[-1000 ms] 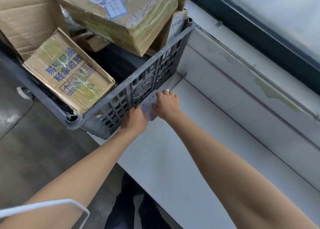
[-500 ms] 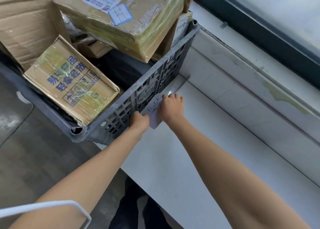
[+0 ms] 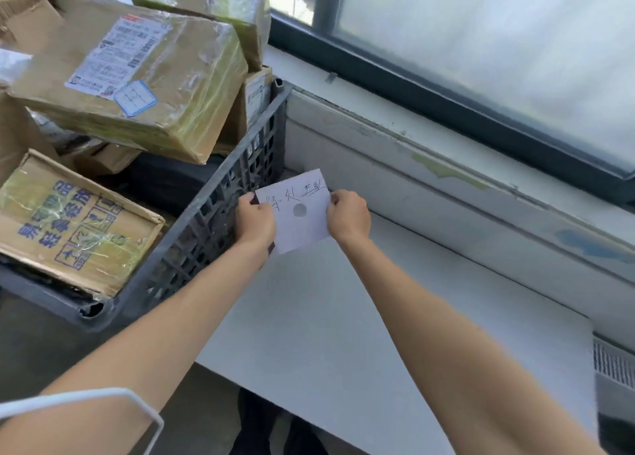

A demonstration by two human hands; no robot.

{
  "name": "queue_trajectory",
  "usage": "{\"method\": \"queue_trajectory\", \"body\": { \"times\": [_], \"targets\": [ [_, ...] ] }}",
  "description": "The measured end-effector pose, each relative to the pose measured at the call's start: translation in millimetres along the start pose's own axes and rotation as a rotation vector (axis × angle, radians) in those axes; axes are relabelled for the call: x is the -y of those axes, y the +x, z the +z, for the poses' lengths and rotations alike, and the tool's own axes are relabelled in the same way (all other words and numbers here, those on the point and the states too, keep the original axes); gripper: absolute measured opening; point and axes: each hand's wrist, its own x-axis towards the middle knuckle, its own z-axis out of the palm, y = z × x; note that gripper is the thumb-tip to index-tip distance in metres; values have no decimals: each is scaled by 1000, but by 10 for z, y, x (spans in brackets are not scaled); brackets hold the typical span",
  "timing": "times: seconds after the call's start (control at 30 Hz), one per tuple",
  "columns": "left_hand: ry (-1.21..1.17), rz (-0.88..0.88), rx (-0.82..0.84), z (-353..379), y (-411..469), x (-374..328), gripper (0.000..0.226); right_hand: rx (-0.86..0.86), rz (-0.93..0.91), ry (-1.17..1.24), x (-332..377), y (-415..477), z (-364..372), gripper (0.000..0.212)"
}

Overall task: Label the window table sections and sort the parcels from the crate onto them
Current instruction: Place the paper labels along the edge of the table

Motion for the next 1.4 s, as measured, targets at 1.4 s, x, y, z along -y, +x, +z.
{"method": "queue_trajectory", "body": {
  "times": [1.4],
  "targets": [
    [737, 96, 306, 1690, 1183, 384, 53, 121, 527, 524, -930, 636, 778, 51]
  ]
}}
